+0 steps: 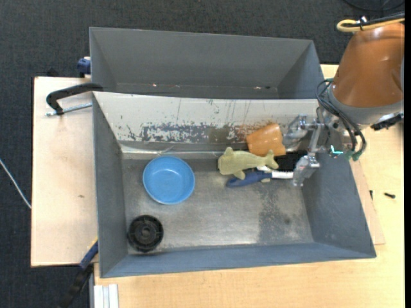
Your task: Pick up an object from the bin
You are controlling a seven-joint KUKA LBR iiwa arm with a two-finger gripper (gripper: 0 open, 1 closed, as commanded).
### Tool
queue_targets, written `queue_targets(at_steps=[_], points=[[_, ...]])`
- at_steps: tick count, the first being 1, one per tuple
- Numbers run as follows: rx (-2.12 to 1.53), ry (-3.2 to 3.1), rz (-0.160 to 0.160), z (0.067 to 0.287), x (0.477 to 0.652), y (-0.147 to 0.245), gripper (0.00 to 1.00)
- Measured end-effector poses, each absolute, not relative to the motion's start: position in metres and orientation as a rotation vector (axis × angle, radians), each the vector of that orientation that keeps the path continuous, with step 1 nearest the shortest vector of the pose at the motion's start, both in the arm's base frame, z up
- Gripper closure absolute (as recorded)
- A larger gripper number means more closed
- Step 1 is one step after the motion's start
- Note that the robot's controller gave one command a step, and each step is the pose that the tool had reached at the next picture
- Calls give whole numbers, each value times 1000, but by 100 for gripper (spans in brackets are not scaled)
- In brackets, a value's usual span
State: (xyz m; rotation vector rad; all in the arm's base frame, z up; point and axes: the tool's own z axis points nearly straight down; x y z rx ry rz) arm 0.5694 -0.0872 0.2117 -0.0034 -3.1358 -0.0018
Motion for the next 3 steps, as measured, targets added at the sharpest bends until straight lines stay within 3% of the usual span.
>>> queue_targets(at_steps=[1,2,3], points=[[168,-3109,-4,98,583,-109,0],[169,-3111,-3,98,584,-109,100],[100,-3154,5,226,589,-126,100]])
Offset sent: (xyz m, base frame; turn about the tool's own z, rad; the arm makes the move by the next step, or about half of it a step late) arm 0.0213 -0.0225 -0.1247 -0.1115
